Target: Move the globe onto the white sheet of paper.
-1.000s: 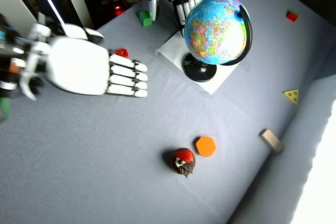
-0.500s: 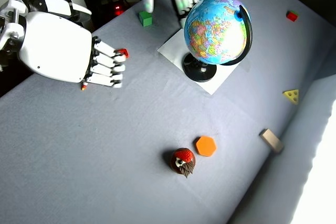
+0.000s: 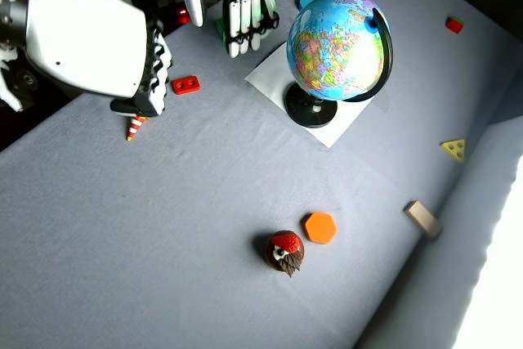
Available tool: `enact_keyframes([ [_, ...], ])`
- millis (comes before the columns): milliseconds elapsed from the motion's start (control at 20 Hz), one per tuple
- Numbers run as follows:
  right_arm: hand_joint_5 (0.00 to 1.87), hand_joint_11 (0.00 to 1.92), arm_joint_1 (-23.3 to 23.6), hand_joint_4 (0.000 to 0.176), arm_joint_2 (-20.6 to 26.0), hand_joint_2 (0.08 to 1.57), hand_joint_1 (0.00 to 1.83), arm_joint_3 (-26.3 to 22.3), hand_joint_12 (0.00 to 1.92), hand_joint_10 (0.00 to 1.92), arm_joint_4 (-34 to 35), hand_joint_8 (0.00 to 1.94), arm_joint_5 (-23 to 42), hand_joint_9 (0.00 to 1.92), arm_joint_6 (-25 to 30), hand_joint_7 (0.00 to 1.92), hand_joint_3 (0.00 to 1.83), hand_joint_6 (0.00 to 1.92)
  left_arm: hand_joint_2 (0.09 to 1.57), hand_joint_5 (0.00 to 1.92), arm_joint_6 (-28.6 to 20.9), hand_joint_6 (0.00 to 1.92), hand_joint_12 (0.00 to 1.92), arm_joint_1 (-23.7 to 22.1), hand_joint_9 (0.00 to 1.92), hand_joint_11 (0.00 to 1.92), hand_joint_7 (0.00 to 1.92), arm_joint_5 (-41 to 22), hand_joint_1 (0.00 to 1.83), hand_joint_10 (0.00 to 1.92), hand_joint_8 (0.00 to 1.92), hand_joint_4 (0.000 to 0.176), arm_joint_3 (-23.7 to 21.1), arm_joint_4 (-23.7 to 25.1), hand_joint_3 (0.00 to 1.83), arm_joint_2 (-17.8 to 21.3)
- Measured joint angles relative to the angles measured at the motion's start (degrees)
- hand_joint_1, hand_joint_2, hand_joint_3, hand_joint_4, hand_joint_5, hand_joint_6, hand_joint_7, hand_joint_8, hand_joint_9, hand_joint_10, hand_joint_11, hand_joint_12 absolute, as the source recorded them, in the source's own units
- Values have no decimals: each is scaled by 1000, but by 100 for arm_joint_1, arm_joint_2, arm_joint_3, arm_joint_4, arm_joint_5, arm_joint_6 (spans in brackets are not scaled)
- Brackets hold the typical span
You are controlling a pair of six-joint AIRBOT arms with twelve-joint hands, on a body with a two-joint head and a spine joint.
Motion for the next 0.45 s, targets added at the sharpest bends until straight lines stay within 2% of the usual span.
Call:
enact_keyframes([
  [50,692,1204,-55,0,0,886,939,0,1921,1921,-57,1883,127,1181,-192,1104,1075,1921,1571,497,160,0,1034,-186,421,6,489,-63,1,1,0,0,24,-199,84,-2],
  [150,699,1203,-219,0,-2,875,941,2,1921,1921,-55,1887,564,1187,-691,1109,1092,1921,1571,446,437,0,1012,-492,382,0,457,-173,0,0,0,0,120,-367,45,-48],
  [200,700,1204,-404,0,-7,874,941,7,1921,1921,59,1889,920,1188,-1322,1109,1093,1921,1567,466,505,9,1009,-612,371,0,471,-199,0,0,7,0,153,-378,40,-68],
  [300,701,1207,-820,0,-59,871,942,13,1921,1921,1338,1909,1519,1190,-3156,1106,1098,1921,1571,544,581,30,993,-678,377,0,511,-210,0,3,14,0,151,-468,66,-68],
  [400,704,1201,-1215,0,-140,869,942,42,1921,1921,2695,1899,2105,1188,-4295,1103,1102,1921,1571,554,592,22,1010,-715,393,0,528,-256,0,7,11,0,116,-693,71,-68],
  [450,704,1195,-1641,0,-356,869,942,11,1921,1921,5066,1878,3097,1182,-6113,1108,1102,1921,1571,554,590,12,1043,-782,417,2,540,-328,0,9,6,0,59,-632,51,-55],
])
